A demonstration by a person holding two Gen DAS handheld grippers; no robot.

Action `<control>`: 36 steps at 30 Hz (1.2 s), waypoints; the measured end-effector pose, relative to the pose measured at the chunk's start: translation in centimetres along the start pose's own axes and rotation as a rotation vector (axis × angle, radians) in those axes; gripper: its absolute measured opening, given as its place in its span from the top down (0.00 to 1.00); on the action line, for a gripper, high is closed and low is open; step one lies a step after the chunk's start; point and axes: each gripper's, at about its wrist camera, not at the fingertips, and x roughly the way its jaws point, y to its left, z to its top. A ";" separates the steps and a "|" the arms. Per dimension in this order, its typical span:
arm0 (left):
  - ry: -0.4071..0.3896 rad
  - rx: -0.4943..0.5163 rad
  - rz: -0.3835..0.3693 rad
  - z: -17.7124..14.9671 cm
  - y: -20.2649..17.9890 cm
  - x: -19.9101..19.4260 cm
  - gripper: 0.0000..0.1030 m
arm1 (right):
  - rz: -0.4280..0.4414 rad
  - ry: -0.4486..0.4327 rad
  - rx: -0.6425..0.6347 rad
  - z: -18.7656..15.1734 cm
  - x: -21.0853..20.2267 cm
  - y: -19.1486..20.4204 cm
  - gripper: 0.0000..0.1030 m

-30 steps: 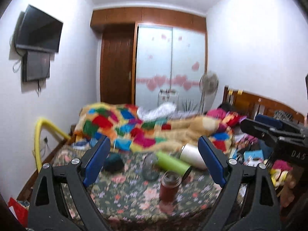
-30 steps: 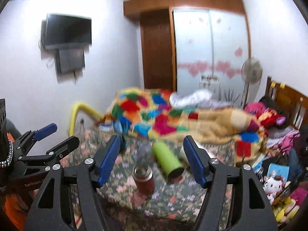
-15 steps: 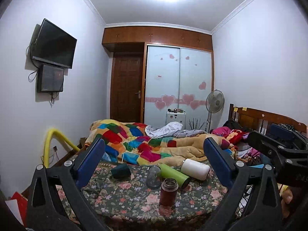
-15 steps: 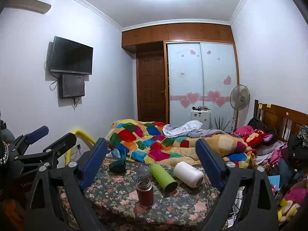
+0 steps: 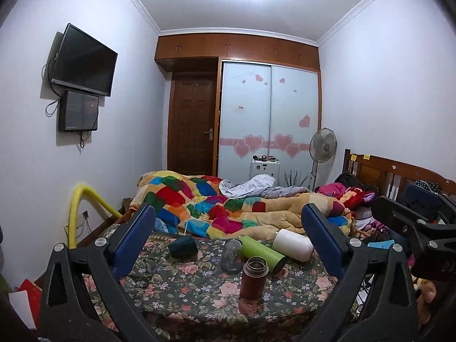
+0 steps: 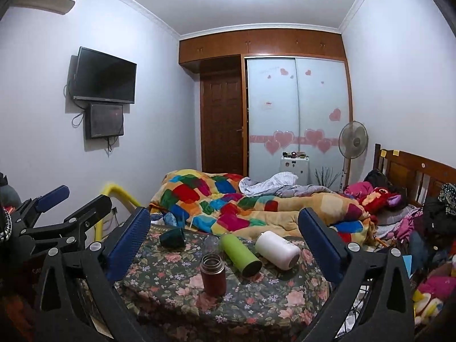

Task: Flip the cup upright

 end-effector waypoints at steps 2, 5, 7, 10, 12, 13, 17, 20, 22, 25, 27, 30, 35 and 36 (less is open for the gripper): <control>0.002 -0.002 -0.001 -0.1 0.0 0.1 0.00 | -0.001 0.004 -0.003 -0.1 0.0 0.0 0.00; 0.007 -0.004 -0.002 -0.1 0.1 0.4 0.00 | -0.001 0.011 -0.004 -0.3 0.2 0.1 0.00; 0.011 -0.005 -0.002 -0.2 0.1 0.7 0.00 | -0.001 0.016 -0.004 -0.4 0.2 0.1 0.00; 0.014 -0.004 -0.003 -0.3 0.0 0.9 0.00 | -0.002 0.022 -0.003 -0.5 0.2 0.1 0.00; 0.016 -0.004 -0.004 -0.3 0.0 1.0 0.00 | -0.001 0.025 -0.001 -0.4 0.3 0.1 0.00; 0.016 -0.003 -0.005 -0.3 0.0 1.0 0.00 | -0.002 0.027 -0.001 -0.3 0.3 0.1 0.00; 0.019 -0.001 -0.007 -0.3 0.0 1.1 0.00 | -0.004 0.030 -0.001 -0.3 0.4 0.0 0.00; 0.020 0.000 -0.007 -0.3 -0.1 1.2 0.00 | -0.003 0.035 0.002 -0.2 0.4 0.0 0.00; 0.021 0.000 -0.007 -0.3 -0.1 1.2 0.00 | -0.003 0.037 0.003 -0.2 0.5 -0.1 0.00; 0.020 0.001 -0.007 -0.3 -0.1 1.2 0.00 | -0.005 0.037 0.003 -0.2 0.5 -0.2 0.00; 0.020 0.001 -0.006 -0.3 -0.2 1.2 0.00 | -0.002 0.037 0.004 -0.2 0.5 -0.2 0.00; 0.022 -0.001 -0.010 -0.3 -0.2 1.3 0.00 | -0.002 0.038 0.004 -0.2 0.6 -0.2 0.00; 0.023 0.000 -0.010 -0.3 -0.2 1.4 0.00 | -0.003 0.036 0.011 -0.2 0.5 -0.2 0.00; 0.023 -0.001 -0.010 -0.3 -0.2 1.4 0.00 | -0.003 0.038 0.009 -0.1 0.6 -0.2 0.00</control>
